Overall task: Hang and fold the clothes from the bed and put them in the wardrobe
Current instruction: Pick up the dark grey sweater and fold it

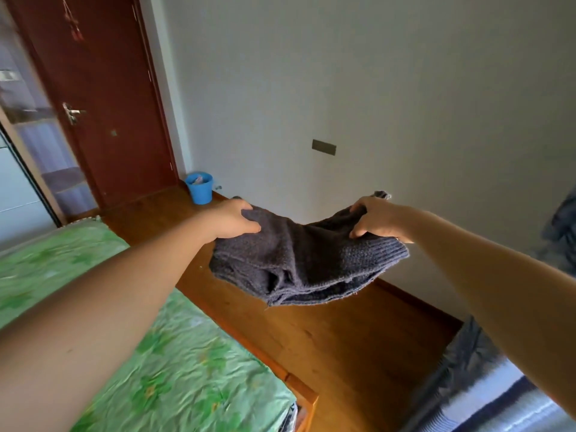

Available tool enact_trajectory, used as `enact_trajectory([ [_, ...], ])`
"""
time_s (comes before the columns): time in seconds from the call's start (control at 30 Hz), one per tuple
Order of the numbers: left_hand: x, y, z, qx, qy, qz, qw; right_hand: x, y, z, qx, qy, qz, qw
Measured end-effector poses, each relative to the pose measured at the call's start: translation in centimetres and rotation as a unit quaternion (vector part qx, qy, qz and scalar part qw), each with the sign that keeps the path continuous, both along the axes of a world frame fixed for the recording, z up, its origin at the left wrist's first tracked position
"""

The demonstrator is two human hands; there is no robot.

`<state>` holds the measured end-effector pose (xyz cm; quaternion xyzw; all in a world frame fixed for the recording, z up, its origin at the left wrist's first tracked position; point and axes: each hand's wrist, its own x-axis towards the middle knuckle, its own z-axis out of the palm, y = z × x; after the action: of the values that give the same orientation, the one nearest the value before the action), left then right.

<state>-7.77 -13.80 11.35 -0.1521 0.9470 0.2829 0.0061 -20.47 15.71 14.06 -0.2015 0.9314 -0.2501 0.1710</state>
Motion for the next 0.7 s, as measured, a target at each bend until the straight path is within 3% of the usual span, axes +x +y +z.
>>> enact_trajectory([
  [0.3,-13.8,-0.9,-0.5,0.003,-0.005,0.016,1.000,-14.7,-1.7,-1.0,0.007,0.019,0.022,1.000],
  [0.7,-29.9,-11.7,0.4,0.014,-0.006,0.092,0.996,-35.4,-15.5,0.6,0.000,0.015,0.119,0.993],
])
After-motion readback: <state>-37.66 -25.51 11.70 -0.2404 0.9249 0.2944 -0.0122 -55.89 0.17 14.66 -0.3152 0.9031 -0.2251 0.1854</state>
